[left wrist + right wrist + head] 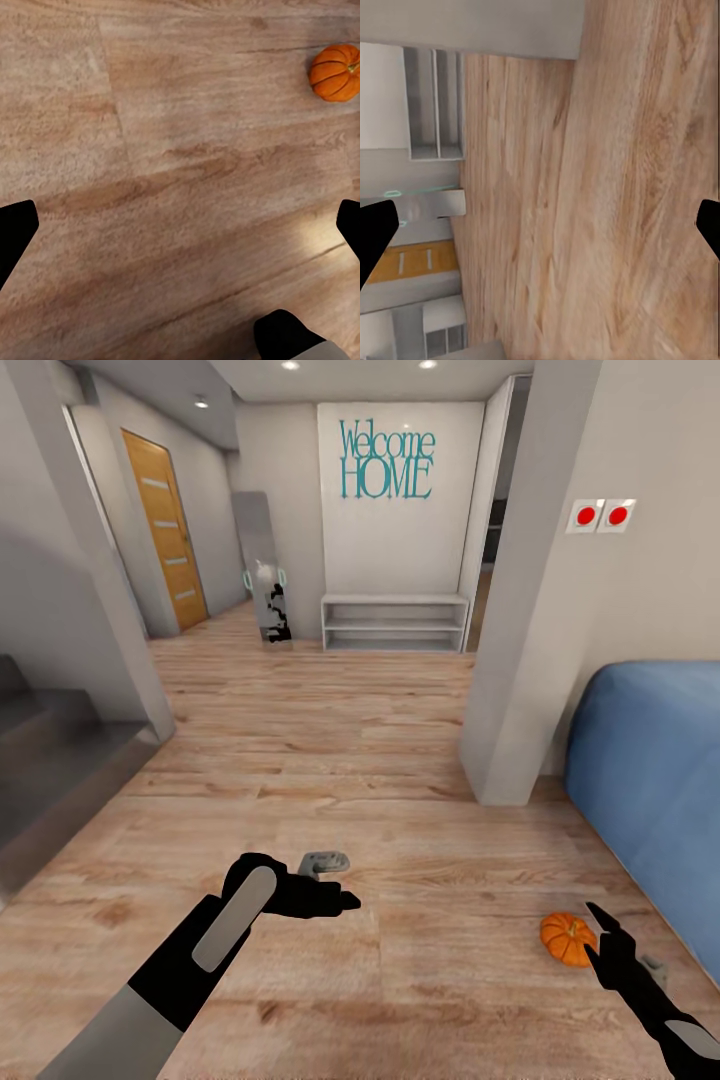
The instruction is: Place each of the two pumpkins and all three candles from the living room inside a cabinet in the living room (use any cabinet), then make sure every cabinet is closed, and position the cauldron so it is next to a table in the living room.
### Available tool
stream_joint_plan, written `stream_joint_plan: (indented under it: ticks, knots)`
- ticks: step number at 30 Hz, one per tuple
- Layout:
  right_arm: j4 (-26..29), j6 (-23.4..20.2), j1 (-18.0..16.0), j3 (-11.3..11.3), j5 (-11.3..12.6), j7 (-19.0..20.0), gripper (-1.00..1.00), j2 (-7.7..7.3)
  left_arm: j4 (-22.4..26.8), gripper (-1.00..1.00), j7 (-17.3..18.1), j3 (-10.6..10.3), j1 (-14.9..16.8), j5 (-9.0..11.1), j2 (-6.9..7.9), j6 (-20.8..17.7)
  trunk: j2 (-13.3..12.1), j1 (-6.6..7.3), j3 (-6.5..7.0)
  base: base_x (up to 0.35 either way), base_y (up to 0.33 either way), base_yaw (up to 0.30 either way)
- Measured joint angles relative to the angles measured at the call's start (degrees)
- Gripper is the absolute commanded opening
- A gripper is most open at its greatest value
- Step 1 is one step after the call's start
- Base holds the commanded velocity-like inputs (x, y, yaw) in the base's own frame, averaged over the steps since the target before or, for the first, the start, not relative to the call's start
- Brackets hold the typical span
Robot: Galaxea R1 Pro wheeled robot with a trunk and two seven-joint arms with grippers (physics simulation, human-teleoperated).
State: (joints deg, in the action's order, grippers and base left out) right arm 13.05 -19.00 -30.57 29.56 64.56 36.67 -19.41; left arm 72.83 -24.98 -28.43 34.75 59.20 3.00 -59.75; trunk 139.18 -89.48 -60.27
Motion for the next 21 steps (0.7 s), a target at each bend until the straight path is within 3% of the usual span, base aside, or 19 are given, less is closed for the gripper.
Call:
stream_joint_plan:
  ticks: [10,21]
  knots:
    - [0.08,0.0,0.02,0.09,0.35,-4.99,1.0,-0.01,-0.04,1.0,0.0,0.0,0.01,-0.03,-0.02,0.0,4.01,-2.2,-1.7,0.0,0.0,-0.053]
    - [0.08,0.01,-0.01,0.11,0.4,-5.68,1.0,0.0,-0.1,1.0,-0.02,-0.01,-0.01,-0.04,-0.02,0.0,4.18,-2.5,-3.95,0.0,0.0,-0.167]
